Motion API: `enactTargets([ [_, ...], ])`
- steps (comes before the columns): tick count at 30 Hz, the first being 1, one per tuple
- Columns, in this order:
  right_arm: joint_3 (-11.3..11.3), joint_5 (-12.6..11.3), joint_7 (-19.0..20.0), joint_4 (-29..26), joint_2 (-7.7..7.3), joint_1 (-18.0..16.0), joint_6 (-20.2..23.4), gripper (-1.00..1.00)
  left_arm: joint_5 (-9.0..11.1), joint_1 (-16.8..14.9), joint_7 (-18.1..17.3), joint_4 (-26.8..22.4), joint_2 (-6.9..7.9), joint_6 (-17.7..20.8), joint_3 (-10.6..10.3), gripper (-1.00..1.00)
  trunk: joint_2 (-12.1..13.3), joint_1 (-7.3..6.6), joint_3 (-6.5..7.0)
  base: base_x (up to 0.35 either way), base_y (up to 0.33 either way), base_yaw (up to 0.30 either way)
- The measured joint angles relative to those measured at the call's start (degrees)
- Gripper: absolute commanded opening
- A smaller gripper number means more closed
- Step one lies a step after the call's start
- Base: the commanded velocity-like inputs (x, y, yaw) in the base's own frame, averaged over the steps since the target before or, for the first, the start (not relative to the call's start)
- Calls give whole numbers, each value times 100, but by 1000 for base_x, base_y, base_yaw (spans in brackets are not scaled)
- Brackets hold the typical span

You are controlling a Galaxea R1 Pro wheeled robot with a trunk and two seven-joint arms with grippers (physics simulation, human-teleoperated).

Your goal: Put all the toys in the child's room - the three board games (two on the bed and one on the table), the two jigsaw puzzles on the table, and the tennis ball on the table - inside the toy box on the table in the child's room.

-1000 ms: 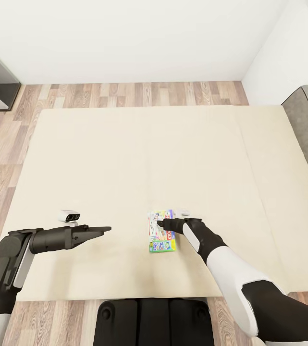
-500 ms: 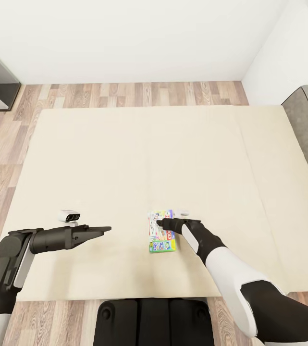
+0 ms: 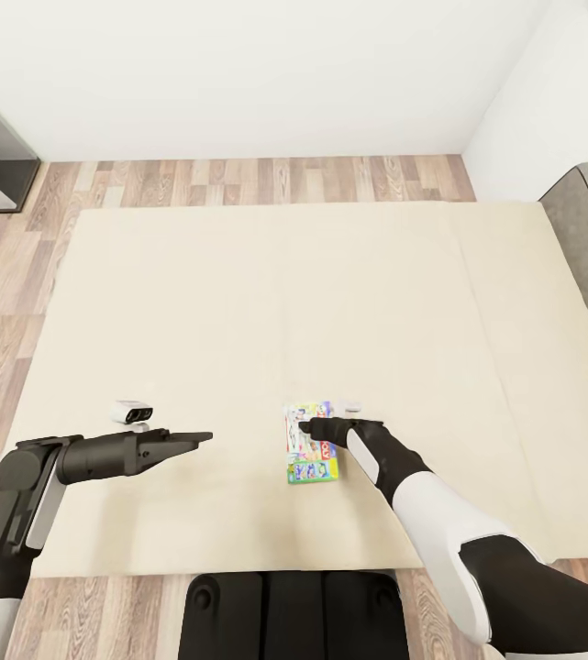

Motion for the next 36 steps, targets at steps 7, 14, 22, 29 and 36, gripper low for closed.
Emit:
enactTargets([
  [7,1,0,0,0,-17,0,-4,100,0,1,0,0,-1,0,-2,100,0,0,0,0,18,0],
  [14,0,0,0,0,-8,0,-4,100,-1,-3,0,0,0,0,-3,100,0,0,0,0,47,0],
  [22,1,0,0,-3,-17,0,5,100,-8,0,0,0,-2,0,-3,100,0,0,0,0,75,0],
  [29,0,0,0,-3,-14,0,3,100,-6,-1,0,1,-1,0,0,100,0,0,0,0,14,0],
  [36,0,0,0,-1,-3,0,7,100,-8,2,0,5,0,0,6,100,0,0,0,0,1,0],
])
